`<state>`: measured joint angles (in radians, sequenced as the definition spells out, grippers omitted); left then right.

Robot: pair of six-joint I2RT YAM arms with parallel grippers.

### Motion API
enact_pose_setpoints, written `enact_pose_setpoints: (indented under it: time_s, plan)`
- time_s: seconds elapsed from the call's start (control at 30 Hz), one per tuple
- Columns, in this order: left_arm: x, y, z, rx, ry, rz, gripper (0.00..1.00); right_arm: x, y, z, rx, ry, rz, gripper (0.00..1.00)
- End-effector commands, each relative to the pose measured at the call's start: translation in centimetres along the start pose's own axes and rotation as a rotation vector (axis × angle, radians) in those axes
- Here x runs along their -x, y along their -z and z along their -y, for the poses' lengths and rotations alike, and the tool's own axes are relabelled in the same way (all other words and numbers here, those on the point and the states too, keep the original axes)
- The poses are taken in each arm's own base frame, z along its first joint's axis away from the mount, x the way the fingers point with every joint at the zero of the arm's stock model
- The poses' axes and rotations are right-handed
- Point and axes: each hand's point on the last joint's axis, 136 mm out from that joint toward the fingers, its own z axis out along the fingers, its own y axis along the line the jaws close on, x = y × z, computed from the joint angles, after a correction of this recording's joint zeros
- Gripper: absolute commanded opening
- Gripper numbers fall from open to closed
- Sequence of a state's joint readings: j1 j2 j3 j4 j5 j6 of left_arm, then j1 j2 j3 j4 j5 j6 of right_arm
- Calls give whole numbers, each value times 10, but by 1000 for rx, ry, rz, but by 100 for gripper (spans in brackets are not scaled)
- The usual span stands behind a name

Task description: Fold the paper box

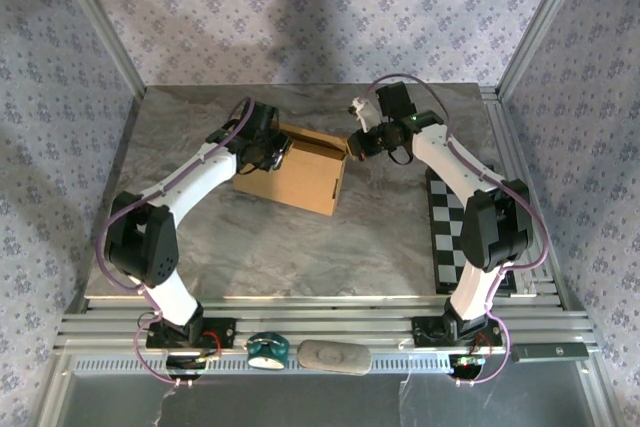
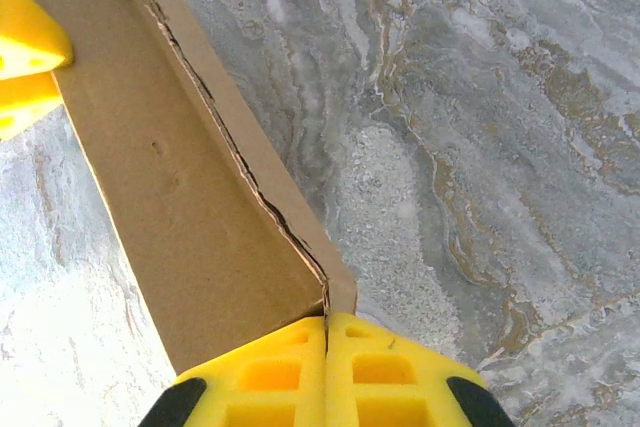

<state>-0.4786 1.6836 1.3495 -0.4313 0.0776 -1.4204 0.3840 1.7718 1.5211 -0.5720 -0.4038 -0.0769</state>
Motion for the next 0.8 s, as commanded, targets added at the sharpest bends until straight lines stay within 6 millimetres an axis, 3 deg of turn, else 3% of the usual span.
enact_pose_setpoints:
  time_s: [0.0,0.33,0.77]
  plan:
    - [-3,-10,-14,63,80,-20,29,15,18,-12,3,-4,51,0]
    - [-8,-8,-23,50,116,-20,26,12,17,-11,-53,-157,1,0]
    - [-9,0,-17,-22,164,-13,25,20,5,-15,-201,-275,-15,0]
